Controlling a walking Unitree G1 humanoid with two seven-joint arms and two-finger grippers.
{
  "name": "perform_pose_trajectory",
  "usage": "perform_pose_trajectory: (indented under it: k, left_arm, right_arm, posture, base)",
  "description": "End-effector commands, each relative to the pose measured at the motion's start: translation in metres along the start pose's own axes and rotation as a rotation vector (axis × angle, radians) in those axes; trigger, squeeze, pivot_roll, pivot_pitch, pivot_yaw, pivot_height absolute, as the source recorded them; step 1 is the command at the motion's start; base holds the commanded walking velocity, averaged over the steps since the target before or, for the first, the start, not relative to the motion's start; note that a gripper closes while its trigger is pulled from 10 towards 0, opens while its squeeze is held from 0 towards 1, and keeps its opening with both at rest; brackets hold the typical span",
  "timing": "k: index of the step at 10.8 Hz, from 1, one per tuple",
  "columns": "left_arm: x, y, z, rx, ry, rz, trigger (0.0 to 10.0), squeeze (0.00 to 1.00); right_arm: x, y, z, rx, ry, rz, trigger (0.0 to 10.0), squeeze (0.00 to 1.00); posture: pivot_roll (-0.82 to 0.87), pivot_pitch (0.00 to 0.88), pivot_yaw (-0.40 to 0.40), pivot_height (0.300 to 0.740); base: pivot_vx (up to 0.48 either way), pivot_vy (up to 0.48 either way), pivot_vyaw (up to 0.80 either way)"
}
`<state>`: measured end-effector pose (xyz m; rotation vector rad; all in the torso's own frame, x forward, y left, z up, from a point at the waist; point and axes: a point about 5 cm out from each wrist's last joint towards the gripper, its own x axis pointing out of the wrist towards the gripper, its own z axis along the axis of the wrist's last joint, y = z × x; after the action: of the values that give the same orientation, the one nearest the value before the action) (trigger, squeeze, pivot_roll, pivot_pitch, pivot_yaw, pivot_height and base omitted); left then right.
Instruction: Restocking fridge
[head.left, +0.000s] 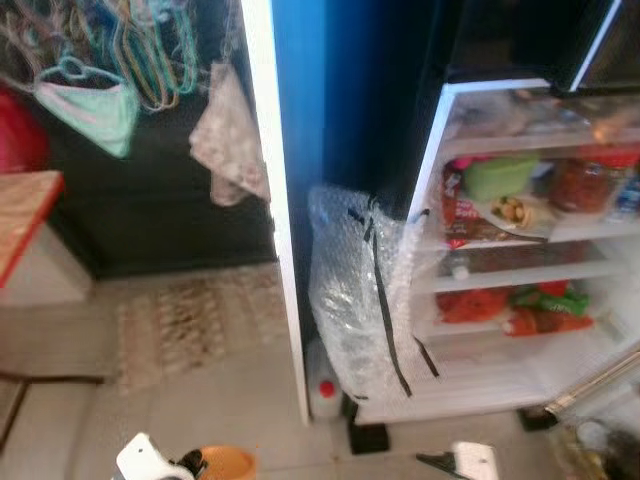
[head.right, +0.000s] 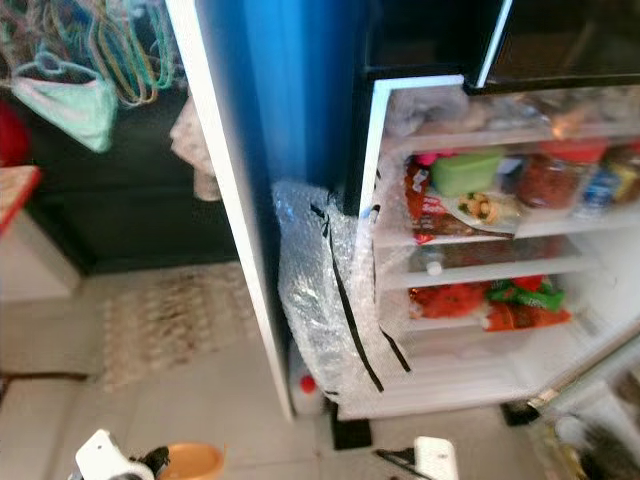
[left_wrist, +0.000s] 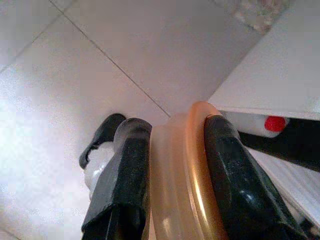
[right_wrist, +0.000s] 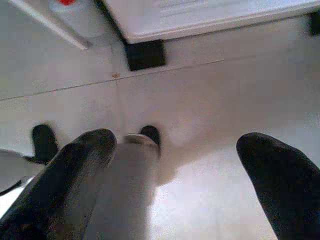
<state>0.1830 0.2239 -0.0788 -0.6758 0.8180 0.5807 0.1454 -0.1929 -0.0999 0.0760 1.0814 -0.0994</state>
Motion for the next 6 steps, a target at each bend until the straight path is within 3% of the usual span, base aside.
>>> perform_pose_trajectory:
  k: [1,6]
  left_arm:
    - [-0.0003,0.0046,0.0013,0.015,0.003,0.015,10.0,0.00]
    - [-0.0003,0.0038,0.0003,0.032,0.008,0.010,10.0,0.00]
  right_arm:
    - [-0.0005,-0.0036,-0.0010,0.021,0.002,-0.016,10.0,0.00]
    - [-0.0005,-0.0039,-0.0011,0.013,0.000,-0.020,10.0,0.00]
  posture:
    - [-0.05,0.037,0.030,0.740]
    - [-0.05,0.023,0.031,0.740]
  base:
    - [0.000,-0.251,0.00]
    - [0.000,-0.272,0.00]
